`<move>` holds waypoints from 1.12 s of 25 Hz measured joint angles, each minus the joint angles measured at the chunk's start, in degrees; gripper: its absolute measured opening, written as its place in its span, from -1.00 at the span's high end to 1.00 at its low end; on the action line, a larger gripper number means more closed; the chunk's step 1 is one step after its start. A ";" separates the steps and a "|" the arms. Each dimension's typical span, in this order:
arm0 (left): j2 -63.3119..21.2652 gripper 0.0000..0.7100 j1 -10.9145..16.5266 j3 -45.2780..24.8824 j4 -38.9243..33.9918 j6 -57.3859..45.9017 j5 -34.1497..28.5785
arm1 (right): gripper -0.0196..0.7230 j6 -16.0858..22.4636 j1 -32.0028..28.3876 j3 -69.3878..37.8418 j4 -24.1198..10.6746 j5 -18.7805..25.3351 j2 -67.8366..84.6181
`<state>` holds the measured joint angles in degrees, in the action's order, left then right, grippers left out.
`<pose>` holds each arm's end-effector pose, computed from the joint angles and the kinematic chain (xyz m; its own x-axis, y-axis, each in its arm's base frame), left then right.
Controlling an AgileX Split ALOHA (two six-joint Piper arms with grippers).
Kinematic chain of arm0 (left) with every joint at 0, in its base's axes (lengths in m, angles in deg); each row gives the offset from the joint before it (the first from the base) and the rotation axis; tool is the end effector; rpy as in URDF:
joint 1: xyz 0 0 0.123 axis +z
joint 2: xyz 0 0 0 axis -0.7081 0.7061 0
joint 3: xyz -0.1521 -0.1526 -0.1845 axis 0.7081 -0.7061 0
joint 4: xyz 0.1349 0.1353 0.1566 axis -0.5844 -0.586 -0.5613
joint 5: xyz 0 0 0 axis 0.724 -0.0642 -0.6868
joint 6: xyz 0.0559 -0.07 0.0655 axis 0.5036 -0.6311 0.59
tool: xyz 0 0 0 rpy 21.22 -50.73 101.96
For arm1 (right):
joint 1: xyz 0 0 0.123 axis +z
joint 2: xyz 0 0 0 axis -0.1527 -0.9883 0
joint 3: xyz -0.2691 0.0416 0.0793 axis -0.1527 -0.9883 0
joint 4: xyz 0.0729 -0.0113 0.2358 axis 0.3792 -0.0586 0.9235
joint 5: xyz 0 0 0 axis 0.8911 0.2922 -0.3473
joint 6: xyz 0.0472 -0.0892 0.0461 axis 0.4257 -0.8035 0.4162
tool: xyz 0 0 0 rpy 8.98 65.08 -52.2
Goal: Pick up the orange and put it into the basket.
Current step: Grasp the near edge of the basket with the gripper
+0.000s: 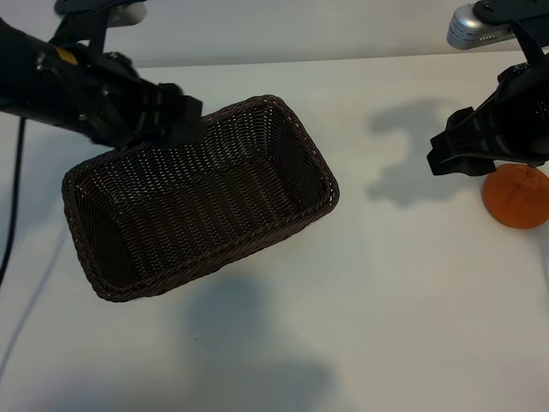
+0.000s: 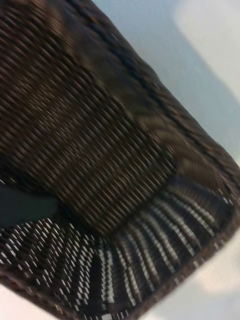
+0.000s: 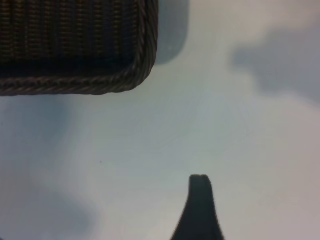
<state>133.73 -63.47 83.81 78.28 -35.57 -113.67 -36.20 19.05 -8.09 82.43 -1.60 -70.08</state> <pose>0.2998 -0.1272 0.2757 -0.8225 0.0694 -0.5645 0.2855 0.9088 -0.3042 0.2700 0.0757 0.2875 -0.8711 -0.1332 -0.4727 -0.2635 0.9390 0.2209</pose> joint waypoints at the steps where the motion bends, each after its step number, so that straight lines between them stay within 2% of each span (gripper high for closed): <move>1: -0.54 -0.53 0.00 0.00 -2.89 -2.96 -0.84 | -0.54 0.00 0.00 0.00 0.00 0.01 0.00; 6: -6.47 -0.43 0.00 -3.16 -19.74 -19.83 -3.90 | -0.54 0.00 0.00 0.00 0.00 0.62 0.00; 10: -11.70 -0.42 0.00 -8.56 -27.05 -29.54 -6.97 | -0.54 0.00 0.00 0.00 0.04 1.89 0.00; 15: -13.03 -0.46 0.00 -13.96 -30.26 -35.81 -8.43 | -0.54 0.05 0.00 0.00 0.09 2.75 0.00; 24: -12.90 -0.64 0.12 -22.07 -34.99 -49.14 1.38 | -0.54 0.04 0.00 0.00 0.09 3.03 0.00; 28: -10.54 -0.64 1.78 -22.23 -34.92 -50.69 3.39 | -0.54 0.04 0.00 0.00 0.09 3.39 0.00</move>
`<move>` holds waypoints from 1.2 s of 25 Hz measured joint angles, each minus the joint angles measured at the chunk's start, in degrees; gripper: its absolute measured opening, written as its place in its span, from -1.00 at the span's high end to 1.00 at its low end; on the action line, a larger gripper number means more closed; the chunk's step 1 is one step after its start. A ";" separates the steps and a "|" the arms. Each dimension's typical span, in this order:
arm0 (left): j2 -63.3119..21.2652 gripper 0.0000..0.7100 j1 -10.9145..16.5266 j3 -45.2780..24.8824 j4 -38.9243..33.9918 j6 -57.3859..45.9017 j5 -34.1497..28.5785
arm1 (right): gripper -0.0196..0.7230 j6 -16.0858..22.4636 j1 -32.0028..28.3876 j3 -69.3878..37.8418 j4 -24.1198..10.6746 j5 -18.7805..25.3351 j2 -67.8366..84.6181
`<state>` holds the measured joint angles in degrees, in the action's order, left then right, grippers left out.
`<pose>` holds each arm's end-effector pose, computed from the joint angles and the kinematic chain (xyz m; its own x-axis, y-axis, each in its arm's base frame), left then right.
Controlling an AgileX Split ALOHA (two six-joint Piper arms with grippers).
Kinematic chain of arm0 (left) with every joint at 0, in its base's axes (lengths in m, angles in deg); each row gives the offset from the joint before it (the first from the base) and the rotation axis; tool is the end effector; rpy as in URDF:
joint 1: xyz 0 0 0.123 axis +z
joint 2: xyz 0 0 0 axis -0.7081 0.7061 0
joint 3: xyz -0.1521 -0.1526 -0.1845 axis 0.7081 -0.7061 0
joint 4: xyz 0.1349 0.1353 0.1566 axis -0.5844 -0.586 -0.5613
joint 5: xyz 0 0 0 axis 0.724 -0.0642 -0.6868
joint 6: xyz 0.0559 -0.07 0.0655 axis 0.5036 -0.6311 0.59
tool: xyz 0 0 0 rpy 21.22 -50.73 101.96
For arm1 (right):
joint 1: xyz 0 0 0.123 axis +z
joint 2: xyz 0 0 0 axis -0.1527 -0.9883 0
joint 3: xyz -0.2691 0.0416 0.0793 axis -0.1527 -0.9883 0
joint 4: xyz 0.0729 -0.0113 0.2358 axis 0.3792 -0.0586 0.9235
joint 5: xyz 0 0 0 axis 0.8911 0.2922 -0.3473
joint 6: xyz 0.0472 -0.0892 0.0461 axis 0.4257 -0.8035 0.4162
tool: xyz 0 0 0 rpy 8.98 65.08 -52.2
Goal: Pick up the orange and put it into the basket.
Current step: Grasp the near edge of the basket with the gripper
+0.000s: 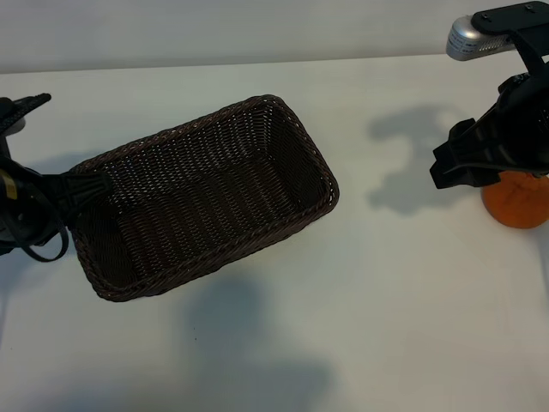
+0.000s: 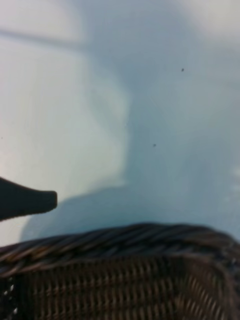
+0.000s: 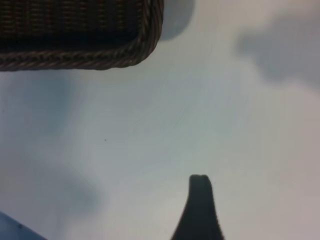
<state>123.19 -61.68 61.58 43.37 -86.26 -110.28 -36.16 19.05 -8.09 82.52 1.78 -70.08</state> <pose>0.2378 -0.0563 0.2136 -0.8273 -0.3323 -0.4529 -0.2852 0.9431 -0.1711 0.2640 0.0760 0.2849 -0.8940 -0.1501 -0.4222 -0.2663 0.9358 0.2312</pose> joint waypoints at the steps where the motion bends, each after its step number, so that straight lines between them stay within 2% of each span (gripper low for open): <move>1: 0.69 -0.64 0.13 0.00 0.21 -0.08 0.13 | -0.54 0.00 0.00 0.00 0.00 0.14 0.00; 7: 5.12 -0.64 0.40 -0.11 1.25 -0.46 1.00 | -0.54 -0.07 0.00 0.00 0.00 0.48 0.00; 16: 12.83 -0.64 0.46 -0.11 3.93 -0.46 7.51 | -0.54 -0.07 0.00 0.00 0.00 1.61 0.00; 30: 17.97 -0.64 0.46 -0.11 4.81 -0.46 8.58 | -0.54 0.00 0.00 0.00 0.00 2.95 0.00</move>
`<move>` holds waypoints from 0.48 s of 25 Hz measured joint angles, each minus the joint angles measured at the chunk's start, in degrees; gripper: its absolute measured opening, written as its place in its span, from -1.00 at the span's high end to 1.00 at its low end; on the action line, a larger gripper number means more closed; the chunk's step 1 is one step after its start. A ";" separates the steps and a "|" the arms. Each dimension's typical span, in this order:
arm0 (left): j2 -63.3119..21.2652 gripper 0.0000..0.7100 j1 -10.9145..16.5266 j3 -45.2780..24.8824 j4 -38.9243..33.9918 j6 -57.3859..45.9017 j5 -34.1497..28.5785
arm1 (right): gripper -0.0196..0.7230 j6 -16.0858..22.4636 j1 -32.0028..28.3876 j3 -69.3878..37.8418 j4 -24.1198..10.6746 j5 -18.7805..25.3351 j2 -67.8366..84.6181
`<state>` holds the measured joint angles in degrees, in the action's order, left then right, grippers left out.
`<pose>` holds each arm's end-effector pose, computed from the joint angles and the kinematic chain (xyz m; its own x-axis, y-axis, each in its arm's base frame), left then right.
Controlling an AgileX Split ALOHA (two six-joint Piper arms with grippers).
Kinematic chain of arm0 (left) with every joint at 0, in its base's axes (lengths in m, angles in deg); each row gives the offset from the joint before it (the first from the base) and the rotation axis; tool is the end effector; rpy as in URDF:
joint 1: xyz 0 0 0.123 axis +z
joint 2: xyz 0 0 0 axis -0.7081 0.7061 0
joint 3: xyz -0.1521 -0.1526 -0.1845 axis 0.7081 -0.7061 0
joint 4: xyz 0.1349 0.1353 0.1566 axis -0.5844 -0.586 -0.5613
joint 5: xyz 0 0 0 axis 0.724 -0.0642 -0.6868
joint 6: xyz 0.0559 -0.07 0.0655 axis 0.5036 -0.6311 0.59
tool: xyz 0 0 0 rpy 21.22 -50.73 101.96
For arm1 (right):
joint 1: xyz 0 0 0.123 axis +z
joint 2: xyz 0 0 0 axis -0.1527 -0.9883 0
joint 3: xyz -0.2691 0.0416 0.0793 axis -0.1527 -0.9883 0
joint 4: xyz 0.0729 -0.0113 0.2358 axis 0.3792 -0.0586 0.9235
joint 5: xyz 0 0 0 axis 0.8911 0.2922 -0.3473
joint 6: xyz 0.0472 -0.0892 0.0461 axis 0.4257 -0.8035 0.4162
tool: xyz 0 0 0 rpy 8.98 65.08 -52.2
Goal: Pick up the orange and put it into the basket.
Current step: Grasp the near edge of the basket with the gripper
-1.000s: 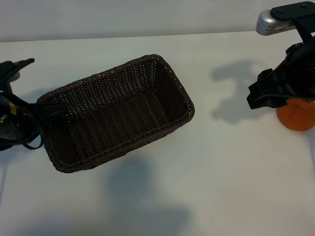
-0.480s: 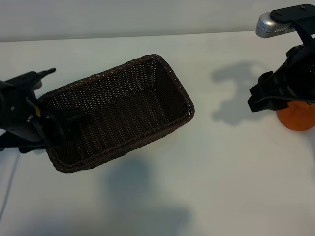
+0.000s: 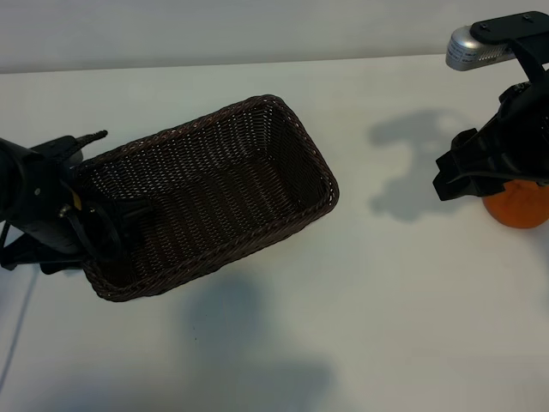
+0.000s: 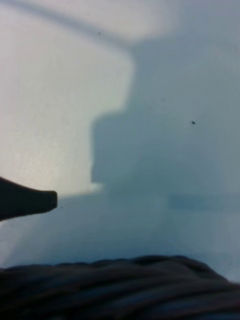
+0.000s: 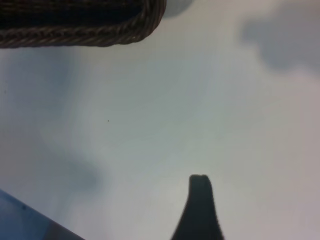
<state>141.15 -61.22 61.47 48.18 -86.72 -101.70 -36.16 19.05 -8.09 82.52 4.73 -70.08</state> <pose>0.2659 -0.0699 0.1367 -0.8797 -0.3830 -0.2820 -0.3554 0.9233 -0.1453 0.2586 0.0760 0.2828 -0.9111 -0.1663 -0.3773 -0.2692 0.9330 0.2387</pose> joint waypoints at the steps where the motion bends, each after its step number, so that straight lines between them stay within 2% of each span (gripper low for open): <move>1: 0.28 -0.64 0.00 0.00 0.32 0.00 0.00 | -0.54 -0.07 0.00 0.00 0.00 0.00 0.00; 4: 0.67 -0.57 0.00 0.00 0.87 0.00 0.00 | -0.54 -0.07 0.00 0.00 0.00 0.00 0.00; 7: 0.74 -0.22 0.00 -0.12 0.87 0.00 0.00 | -0.54 -0.07 0.00 0.00 0.00 0.00 0.00; 10: 0.74 0.30 0.00 -0.31 1.01 -0.48 0.15 | -0.54 -0.07 0.00 0.00 0.00 0.00 0.00; 12: 0.68 0.32 0.00 -0.31 1.36 -0.45 0.64 | -0.54 -0.02 0.00 0.00 0.00 0.00 0.00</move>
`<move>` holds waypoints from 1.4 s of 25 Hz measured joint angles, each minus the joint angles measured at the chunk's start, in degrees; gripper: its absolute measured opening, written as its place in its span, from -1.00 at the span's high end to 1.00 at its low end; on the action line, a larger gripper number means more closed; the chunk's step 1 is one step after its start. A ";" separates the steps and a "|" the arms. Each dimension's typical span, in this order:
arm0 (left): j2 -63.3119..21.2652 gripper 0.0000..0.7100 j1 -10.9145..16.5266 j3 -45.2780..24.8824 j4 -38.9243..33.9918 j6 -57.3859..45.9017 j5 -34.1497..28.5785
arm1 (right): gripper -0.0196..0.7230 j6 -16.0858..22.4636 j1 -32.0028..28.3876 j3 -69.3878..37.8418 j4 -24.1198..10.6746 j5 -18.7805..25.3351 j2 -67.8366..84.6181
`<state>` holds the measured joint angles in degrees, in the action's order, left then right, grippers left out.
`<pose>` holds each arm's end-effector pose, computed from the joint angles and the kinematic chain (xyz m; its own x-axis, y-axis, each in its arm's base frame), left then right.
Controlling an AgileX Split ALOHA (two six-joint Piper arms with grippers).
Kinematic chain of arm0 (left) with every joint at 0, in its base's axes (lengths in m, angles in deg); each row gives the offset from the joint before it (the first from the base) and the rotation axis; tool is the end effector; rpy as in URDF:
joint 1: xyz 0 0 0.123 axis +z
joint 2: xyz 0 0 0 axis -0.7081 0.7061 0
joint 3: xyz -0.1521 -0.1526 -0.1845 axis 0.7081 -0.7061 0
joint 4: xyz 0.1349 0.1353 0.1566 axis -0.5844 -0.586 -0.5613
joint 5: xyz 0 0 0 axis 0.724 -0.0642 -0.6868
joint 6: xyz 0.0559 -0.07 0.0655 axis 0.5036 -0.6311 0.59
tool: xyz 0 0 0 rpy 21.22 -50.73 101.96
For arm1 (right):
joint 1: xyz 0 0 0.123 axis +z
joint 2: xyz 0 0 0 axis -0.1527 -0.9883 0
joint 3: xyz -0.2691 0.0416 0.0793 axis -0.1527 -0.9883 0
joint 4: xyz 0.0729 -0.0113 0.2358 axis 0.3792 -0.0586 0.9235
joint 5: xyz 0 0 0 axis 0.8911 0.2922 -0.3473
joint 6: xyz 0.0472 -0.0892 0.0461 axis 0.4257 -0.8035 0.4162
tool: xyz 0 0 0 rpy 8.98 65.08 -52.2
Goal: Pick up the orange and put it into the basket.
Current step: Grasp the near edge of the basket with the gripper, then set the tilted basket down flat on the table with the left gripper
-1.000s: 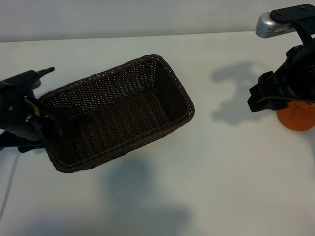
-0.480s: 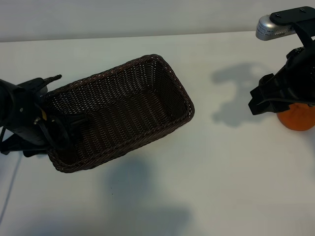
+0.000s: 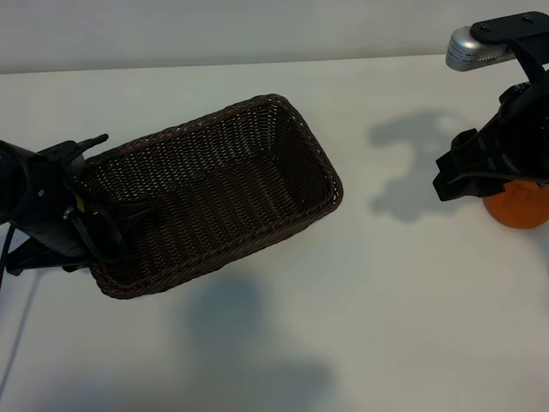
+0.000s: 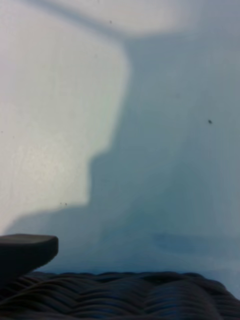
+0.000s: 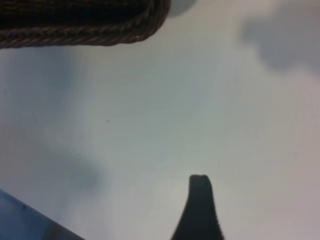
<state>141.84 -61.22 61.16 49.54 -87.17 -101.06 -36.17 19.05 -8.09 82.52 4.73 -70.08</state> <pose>0.2653 -0.0711 0.1324 -0.8734 -0.4084 -0.2652 -0.3787 0.9121 -0.1573 0.2586 0.0760 0.2828 -0.9110 -0.1665 -0.3773 -0.2694 0.9330 0.2387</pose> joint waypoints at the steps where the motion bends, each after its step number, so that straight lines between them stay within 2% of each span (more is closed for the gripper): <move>1: 0.00 0.32 0.00 0.00 0.05 0.00 0.00 | -0.54 0.00 0.00 0.00 0.00 0.00 0.00; 10: -1.19 0.33 0.00 0.00 0.67 2.35 0.18 | -0.54 0.00 0.00 0.00 0.00 0.00 0.00; 14: -5.46 0.54 0.00 0.00 3.36 5.09 0.62 | -0.54 0.00 0.00 0.00 0.00 -0.05 0.00; 20: -10.67 0.58 2.38 -0.05 6.54 11.25 -0.08 | -0.54 0.00 0.00 0.00 0.00 -0.05 0.00; 23: -12.61 0.59 3.67 -0.05 10.69 15.65 -0.26 | -0.54 0.00 0.00 0.00 0.00 -0.05 0.00; 29: -13.77 0.59 5.62 -0.05 24.29 27.78 0.97 | -0.54 0.05 0.00 0.00 0.05 -0.05 0.00; 35: -13.77 0.59 5.69 -0.06 33.38 37.09 3.49 | -0.54 0.05 0.00 0.00 0.24 -0.05 0.00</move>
<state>128.07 -55.54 61.10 82.91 -50.08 -97.57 -36.12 19.05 -8.09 82.76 4.68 -70.08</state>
